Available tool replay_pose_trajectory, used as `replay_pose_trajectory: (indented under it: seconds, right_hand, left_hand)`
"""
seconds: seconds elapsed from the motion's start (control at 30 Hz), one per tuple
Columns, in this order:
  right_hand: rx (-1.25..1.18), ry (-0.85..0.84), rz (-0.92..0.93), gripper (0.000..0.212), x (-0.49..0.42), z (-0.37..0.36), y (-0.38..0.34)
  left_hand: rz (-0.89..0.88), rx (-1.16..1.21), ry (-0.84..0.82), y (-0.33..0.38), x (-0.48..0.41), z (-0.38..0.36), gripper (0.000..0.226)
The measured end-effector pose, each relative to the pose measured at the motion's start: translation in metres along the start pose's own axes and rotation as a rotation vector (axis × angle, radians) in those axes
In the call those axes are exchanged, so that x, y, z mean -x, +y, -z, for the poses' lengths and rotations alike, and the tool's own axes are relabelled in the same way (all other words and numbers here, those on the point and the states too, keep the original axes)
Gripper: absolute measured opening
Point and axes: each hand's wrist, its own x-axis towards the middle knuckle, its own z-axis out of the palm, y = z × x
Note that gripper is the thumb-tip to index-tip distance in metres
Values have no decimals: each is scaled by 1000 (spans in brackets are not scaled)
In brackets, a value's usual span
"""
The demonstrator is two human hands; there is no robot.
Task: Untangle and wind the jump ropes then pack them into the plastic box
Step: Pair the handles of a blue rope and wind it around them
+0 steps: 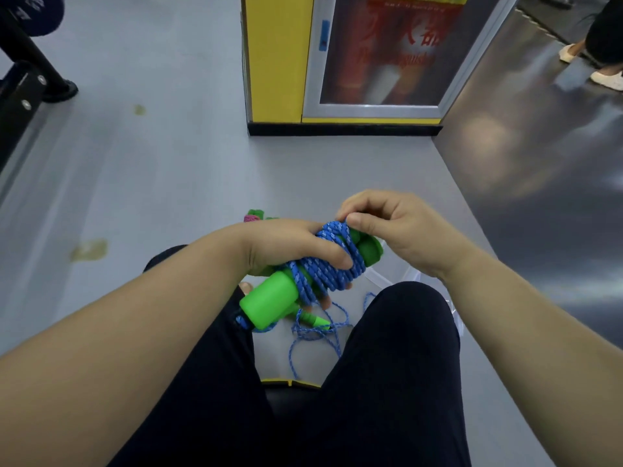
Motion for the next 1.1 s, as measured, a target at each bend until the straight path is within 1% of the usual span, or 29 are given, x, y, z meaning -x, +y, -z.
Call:
replay_pose_trajectory:
  seconds: [0.07, 0.13, 0.17, 0.23, 0.27, 0.33, 0.4, 0.43, 0.5, 0.57, 0.63, 0.67, 0.73, 0.87, 1.03, 1.1]
  right_hand:
    - [-67, 27, -51, 9, -4, -8, 9]
    - [-113, -10, -114, 15, -7, -14, 18]
    - [-103, 1, -134, 14, -9, -18, 22]
    - [-49, 117, -153, 3, -16, -21, 31]
    - [-35, 189, -157, 6, -20, -22, 36]
    - [-77, 321, -180, 11, -27, -22, 48]
    - [-144, 406, -211, 11, -33, -21, 59]
    - [-198, 426, -253, 10, -37, -22, 64]
    - [-250, 426, -389, 9, -43, -27, 73]
    - [-124, 414, -518, 22, -49, -29, 81]
    - [11, 444, -505, 33, -52, -29, 85]
    - [14, 460, -478, 33, -53, -28, 88]
    - [-70, 465, -412, 25, -54, -25, 93]
    - [-241, 502, -355, 18, -59, -23, 105]
    - [-270, 498, -327, 16, -67, -23, 125]
    - [-268, 490, -346, 14, -75, -24, 136]
  left_hand:
    - [0, 105, -18, -9, -9, 6, 31]
    - [7, 183, 1, -15, -17, 8, 34]
    - [14, 219, 22, -18, -21, 9, 35]
    - [32, 248, 107, -21, -26, 13, 38]
    - [38, 211, 165, -22, -26, 17, 43]
    - [50, -5, 267, -27, -28, 30, 60]
    - [66, -213, 297, -36, -29, 42, 74]
    - [75, -280, 311, -42, -31, 46, 73]
    - [59, -373, 366, -52, -38, 49, 54]
    - [33, -409, 398, -56, -46, 48, 37]
    - [27, -338, 355, -58, -50, 50, 33]
    - [39, -262, 311, -61, -53, 51, 35]
    - [49, -149, 252, -65, -55, 55, 46]
    - [74, -14, 226, -72, -68, 62, 59]
    - [136, 88, 196, -81, -86, 69, 55]
    - [175, 161, 179, -86, -93, 73, 45]
